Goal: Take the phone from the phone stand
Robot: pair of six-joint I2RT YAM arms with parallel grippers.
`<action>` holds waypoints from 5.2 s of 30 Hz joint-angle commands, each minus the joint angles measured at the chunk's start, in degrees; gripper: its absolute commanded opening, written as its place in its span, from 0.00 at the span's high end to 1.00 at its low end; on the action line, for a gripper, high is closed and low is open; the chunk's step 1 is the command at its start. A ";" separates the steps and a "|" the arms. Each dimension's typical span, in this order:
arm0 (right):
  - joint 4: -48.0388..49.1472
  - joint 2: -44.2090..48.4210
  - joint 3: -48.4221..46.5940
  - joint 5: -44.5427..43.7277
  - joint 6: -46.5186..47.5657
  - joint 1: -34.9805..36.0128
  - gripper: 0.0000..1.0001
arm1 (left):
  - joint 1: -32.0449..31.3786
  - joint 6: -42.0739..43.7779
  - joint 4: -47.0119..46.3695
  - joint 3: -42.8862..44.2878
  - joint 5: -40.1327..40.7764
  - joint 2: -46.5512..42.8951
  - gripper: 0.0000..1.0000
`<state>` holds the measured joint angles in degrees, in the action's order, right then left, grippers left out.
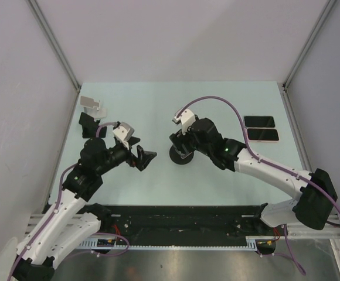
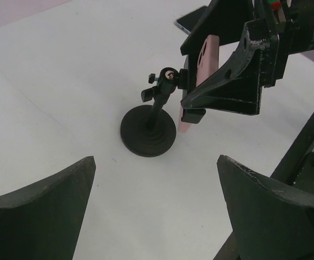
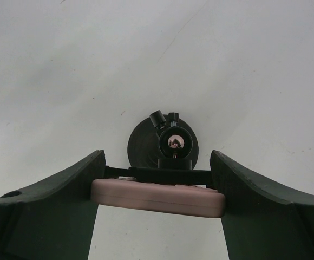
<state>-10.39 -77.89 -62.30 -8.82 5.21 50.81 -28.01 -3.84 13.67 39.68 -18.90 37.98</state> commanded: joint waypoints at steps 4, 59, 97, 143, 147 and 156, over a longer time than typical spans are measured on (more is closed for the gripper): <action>5.03 4.05 -0.01 -3.22 -4.07 0.96 0.19 | -0.29 2.78 -3.04 0.48 -4.13 1.22 0.00; 6.96 21.46 10.54 -16.58 -11.01 5.53 0.02 | -9.52 2.25 -78.36 -23.86 -0.53 34.70 0.06; 9.25 7.84 6.49 -20.36 -18.65 5.27 0.02 | -11.45 -1.62 -89.70 -20.17 -1.94 44.03 0.65; 0.29 -3.59 -5.02 -24.49 -37.56 7.38 0.69 | -18.75 -6.54 -83.54 -26.50 19.87 33.40 0.70; -2.43 -2.01 -6.60 -23.09 -34.93 6.85 0.86 | -18.66 -4.52 -83.54 -27.29 19.33 30.93 0.51; -5.87 -0.34 -9.50 -15.28 -22.20 5.71 1.00 | -18.13 3.02 -83.46 -29.48 17.92 26.71 0.15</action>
<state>-15.59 -81.03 -68.55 -28.80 -24.10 56.84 -46.48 -6.63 -67.99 11.51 -0.84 66.96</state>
